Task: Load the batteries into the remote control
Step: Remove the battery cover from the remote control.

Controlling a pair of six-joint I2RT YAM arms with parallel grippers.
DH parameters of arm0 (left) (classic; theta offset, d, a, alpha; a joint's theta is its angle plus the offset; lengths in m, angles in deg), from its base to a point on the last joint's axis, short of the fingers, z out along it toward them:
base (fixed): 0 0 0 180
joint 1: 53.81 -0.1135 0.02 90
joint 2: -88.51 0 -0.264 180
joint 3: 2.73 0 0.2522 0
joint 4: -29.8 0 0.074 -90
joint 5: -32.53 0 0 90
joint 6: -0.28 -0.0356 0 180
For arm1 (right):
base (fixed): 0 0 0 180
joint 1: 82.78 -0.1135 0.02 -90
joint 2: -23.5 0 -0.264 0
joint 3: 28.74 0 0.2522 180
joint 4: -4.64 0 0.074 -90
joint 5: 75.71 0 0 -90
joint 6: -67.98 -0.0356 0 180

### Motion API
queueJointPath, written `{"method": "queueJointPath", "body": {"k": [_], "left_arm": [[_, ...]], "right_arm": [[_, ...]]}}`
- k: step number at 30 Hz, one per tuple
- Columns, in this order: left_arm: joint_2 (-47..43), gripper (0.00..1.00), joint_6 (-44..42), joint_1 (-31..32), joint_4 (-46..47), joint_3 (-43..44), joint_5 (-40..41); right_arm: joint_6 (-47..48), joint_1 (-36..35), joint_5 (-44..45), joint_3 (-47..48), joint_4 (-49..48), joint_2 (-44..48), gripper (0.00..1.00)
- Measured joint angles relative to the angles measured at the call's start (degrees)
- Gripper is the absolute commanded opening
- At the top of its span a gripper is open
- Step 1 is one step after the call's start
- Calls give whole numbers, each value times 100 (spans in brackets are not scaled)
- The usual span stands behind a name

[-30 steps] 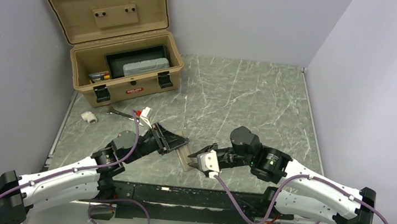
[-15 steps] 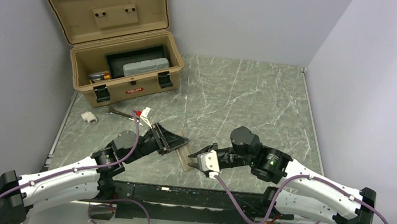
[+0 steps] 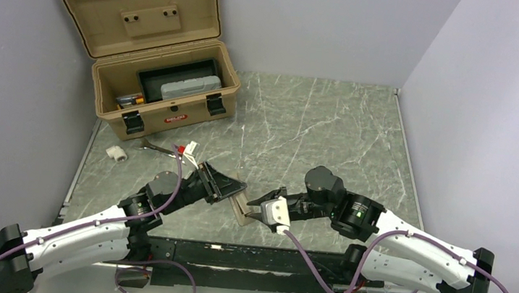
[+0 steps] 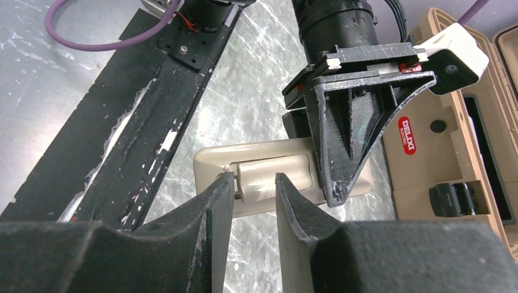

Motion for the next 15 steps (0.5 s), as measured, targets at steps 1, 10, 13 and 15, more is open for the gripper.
{"method": "queueJointPath", "body": {"k": [1, 10, 13, 15], "left_arm": [[0, 0, 0, 0, 2, 0, 0], [-13, 0, 24, 0, 11, -85, -2], [-52, 0, 33, 4, 15, -133, -2], [-63, 0, 33, 4, 11, -146, -9]], "right_arm": [[0, 2, -4, 0, 2, -7, 34], [-7, 2, -83, -2, 7, -85, 35], [-35, 2, -87, -9, 7, -85, 36], [-42, 4, -105, -11, 9, -85, 36]]}}
